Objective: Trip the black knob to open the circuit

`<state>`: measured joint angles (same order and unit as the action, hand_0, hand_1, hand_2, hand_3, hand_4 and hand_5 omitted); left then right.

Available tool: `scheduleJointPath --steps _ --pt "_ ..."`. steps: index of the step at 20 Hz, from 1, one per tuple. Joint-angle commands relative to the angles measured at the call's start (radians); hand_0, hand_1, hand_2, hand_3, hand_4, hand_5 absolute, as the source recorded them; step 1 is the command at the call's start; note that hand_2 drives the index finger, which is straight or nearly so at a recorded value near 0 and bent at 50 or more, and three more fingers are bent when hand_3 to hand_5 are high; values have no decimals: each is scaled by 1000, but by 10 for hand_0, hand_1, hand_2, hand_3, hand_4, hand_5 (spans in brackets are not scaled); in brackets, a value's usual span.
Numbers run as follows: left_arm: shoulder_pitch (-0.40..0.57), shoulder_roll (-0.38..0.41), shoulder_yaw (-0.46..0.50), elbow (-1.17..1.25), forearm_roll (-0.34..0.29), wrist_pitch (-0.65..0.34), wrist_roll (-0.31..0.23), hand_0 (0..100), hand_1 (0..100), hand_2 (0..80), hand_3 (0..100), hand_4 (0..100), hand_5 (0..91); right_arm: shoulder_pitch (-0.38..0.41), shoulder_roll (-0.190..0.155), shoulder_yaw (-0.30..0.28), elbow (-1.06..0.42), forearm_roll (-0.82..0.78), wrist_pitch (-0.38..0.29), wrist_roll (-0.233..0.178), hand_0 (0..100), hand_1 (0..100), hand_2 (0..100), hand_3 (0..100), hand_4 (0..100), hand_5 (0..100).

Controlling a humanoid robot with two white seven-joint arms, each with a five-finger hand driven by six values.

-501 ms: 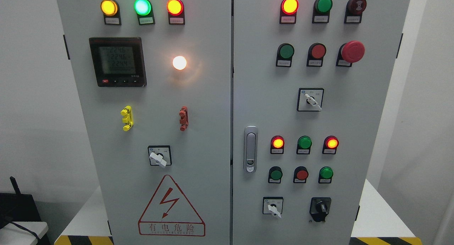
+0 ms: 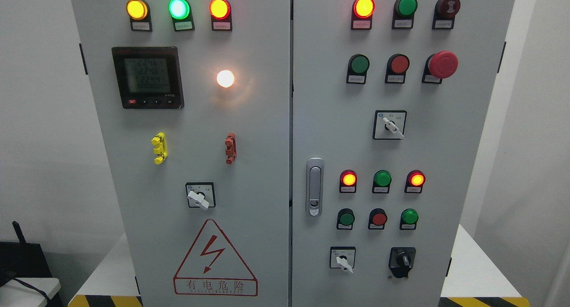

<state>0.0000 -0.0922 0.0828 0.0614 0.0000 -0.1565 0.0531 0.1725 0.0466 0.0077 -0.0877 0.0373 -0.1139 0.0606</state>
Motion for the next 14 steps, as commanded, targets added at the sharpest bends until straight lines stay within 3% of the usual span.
scheduleJointPath --steps 1,8,14 --pt "-8 -1 0 0 -32 0 1 120 389 0 0 0 0 -1 7 24 0 -2 0 -1 47 161 0 0 3 0" --pt "-8 0 0 0 -32 0 1 120 389 0 0 0 0 64 4 -2 -133 -2 -4 -5 45 161 0 0 12 0" --pt "-8 0 0 0 -34 0 1 120 389 0 0 0 0 209 -7 -23 -394 -2 -15 -5 46 166 0 0 34 0"
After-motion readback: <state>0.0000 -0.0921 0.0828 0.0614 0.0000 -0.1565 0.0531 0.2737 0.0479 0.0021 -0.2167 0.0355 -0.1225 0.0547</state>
